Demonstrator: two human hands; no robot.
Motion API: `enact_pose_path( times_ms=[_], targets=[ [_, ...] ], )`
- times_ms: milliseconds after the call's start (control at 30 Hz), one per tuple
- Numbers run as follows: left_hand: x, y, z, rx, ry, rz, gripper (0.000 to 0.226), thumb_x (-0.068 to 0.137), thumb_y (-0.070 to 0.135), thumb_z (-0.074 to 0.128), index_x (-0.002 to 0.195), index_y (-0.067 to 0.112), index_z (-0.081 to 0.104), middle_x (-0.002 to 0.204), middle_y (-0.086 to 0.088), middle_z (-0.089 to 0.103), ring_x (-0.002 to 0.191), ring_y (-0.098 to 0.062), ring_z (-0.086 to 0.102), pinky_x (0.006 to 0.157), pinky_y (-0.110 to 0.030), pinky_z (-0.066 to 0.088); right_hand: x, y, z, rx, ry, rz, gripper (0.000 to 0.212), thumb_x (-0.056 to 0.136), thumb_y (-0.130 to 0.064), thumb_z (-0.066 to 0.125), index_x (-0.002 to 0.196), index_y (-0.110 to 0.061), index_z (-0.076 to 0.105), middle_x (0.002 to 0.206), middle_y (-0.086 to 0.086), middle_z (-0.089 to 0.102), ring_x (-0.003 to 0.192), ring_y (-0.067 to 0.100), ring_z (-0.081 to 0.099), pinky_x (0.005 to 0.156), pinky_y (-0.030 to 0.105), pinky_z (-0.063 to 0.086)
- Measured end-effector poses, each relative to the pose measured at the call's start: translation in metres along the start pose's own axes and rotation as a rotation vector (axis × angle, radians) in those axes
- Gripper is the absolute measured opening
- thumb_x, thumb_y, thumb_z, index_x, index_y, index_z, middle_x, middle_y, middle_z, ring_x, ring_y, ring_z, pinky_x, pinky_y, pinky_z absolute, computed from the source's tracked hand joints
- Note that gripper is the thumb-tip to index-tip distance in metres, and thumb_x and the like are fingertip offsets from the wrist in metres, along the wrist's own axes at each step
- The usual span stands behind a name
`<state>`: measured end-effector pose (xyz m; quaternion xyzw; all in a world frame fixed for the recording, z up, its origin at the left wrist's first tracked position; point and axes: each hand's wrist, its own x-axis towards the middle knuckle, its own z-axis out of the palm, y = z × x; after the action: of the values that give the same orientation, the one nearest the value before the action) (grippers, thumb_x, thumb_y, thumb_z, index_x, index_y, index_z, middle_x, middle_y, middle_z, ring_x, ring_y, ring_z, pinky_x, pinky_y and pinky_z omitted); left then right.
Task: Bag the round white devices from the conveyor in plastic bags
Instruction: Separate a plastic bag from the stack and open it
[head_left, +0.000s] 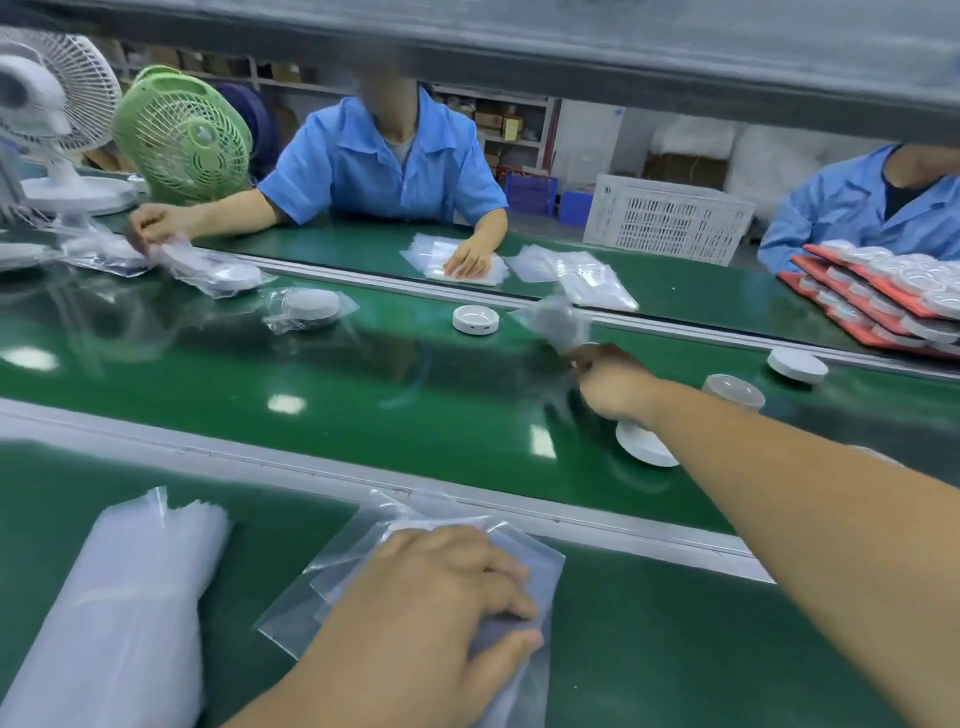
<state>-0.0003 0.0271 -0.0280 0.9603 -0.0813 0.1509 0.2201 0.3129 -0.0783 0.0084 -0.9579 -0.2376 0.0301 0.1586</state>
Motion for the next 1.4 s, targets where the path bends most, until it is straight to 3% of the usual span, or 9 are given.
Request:
enact_pose_path(
  times_ms=[100,267,467,567,700,900,1100,1300,1400],
  targets=[
    [0.002,-0.002,0.001,-0.018,-0.042,-0.038,0.032,0.083,0.075,0.045,0.106,0.066,0.065,0.118,0.047,0.056,0.126,0.021,0.038,0.113,-0.025,0.031,-0.033,0.033,0.009,-0.175,-0.048,-0.010,0.050,0.094,-0.070,0.040,0.137,-0.048,0.052,0.140,-0.003,0.059,0.120,0.026,0.057,0.096,0.042,0.049],
    [-0.001,0.002,0.000,0.043,-0.025,-0.002,0.026,0.087,0.064,0.049,0.091,0.057,0.074,0.109,0.040,0.064,0.115,0.014,0.051,0.097,-0.022,0.048,-0.099,0.056,0.000,-0.173,0.240,-0.058,0.049,0.080,-0.071,0.030,0.083,-0.034,0.060,0.088,-0.014,0.066,0.078,0.009,0.060,0.061,0.030,0.041],
    [-0.006,-0.005,0.000,0.011,-0.053,-0.033,0.042,0.085,0.073,0.038,0.109,0.058,0.068,0.124,0.048,0.049,0.129,0.025,0.024,0.108,-0.008,0.026,-0.191,0.036,-0.015,1.135,0.066,0.238,0.048,0.083,-0.037,0.034,0.104,-0.017,0.072,0.077,0.006,0.050,0.065,0.021,0.044,0.059,0.030,0.037],
    [-0.005,-0.008,-0.006,-0.058,-0.171,-0.051,0.045,0.082,0.081,0.041,0.119,0.063,0.058,0.131,0.053,0.035,0.135,0.028,0.006,0.110,-0.002,0.008,-0.237,0.021,-0.009,1.381,-0.147,0.183,0.041,0.079,-0.026,0.048,0.110,-0.015,0.073,0.082,0.015,0.040,0.065,0.027,0.038,0.053,0.035,0.034],
    [-0.004,-0.008,-0.006,-0.109,-0.186,-0.037,0.045,0.078,0.082,0.037,0.104,0.060,0.067,0.132,0.051,0.037,0.136,0.027,0.009,0.114,-0.008,0.012,-0.267,0.009,0.001,1.140,-0.147,0.121,0.027,0.105,-0.038,0.049,0.108,-0.036,0.076,0.085,-0.003,0.061,0.077,0.018,0.051,0.074,0.035,0.038],
    [-0.003,-0.003,-0.008,-0.164,0.004,-0.017,0.024,0.091,0.059,0.054,0.096,0.049,0.076,0.126,0.044,0.052,0.134,0.011,0.038,0.110,-0.025,0.035,-0.270,0.002,0.005,1.263,-0.104,0.103,0.037,0.081,-0.029,0.050,0.106,-0.030,0.077,0.091,-0.002,0.066,0.079,0.020,0.052,0.068,0.031,0.038],
    [0.002,0.010,-0.012,-0.482,0.173,-0.157,0.018,0.085,0.051,0.064,0.091,0.045,0.079,0.098,0.031,0.072,0.105,0.006,0.065,0.089,-0.009,0.044,-0.266,0.012,0.012,0.492,0.544,-0.734,0.015,0.088,-0.013,0.078,0.099,-0.023,0.078,0.112,-0.012,0.072,0.102,0.014,0.070,0.084,0.028,0.054],
    [-0.001,0.032,-0.019,-0.916,-0.168,-0.130,0.060,0.071,0.027,0.091,0.124,0.043,0.068,0.126,0.016,0.069,0.118,-0.005,0.063,0.092,-0.023,0.053,-0.272,-0.008,0.020,0.949,0.490,-0.486,0.021,0.065,-0.040,0.094,0.079,-0.033,0.080,0.096,-0.013,0.080,0.094,0.011,0.077,0.084,0.022,0.058],
    [-0.001,0.046,-0.011,-0.851,0.053,-0.182,0.058,0.072,0.019,0.090,0.118,0.047,0.068,0.117,0.017,0.072,0.103,-0.004,0.069,0.079,-0.013,0.053,-0.273,-0.022,0.021,1.103,0.400,-0.333,0.032,0.064,-0.065,0.086,0.080,-0.037,0.081,0.102,-0.009,0.080,0.113,0.012,0.071,0.095,0.026,0.055]
  ],
)
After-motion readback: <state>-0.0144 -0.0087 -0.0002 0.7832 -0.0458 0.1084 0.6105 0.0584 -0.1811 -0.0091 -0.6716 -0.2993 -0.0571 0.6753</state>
